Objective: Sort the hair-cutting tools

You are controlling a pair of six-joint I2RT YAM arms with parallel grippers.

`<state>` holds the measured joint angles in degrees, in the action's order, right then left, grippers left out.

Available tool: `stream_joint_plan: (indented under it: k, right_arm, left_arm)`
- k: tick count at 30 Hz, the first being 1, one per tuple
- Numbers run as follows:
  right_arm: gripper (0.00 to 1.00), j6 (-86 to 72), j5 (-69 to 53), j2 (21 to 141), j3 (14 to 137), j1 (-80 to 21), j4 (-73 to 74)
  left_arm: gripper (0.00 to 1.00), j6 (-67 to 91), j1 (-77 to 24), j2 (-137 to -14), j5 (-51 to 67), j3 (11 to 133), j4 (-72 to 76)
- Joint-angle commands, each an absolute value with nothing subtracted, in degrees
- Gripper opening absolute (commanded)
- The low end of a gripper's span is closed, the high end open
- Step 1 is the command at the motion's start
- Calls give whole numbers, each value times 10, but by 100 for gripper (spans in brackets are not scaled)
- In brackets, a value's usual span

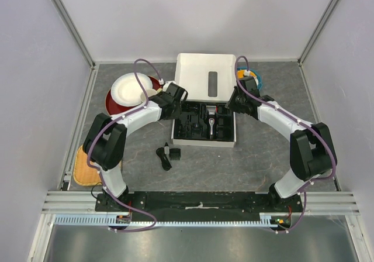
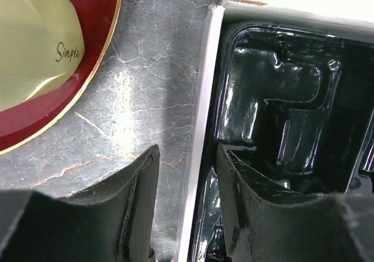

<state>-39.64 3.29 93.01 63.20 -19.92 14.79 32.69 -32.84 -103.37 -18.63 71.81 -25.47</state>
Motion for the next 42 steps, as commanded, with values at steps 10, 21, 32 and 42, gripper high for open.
stream_joint_plan:
  k: [10,21,32,42]
  right_arm:
    - [26,-391,42,891,632,-200,166]
    - [44,-388,27,843,621,-200,173]
    - [70,-381,5,791,608,-207,173]
    - [74,-345,-23,788,625,-312,180]
  left_arm:
    - [33,280,-325,-1029,-95,686,-169]
    - [29,299,-327,-1009,-3,655,-125]
    - [45,306,-327,-934,-53,633,-148]
    - [53,294,-317,-796,-123,632,-223]
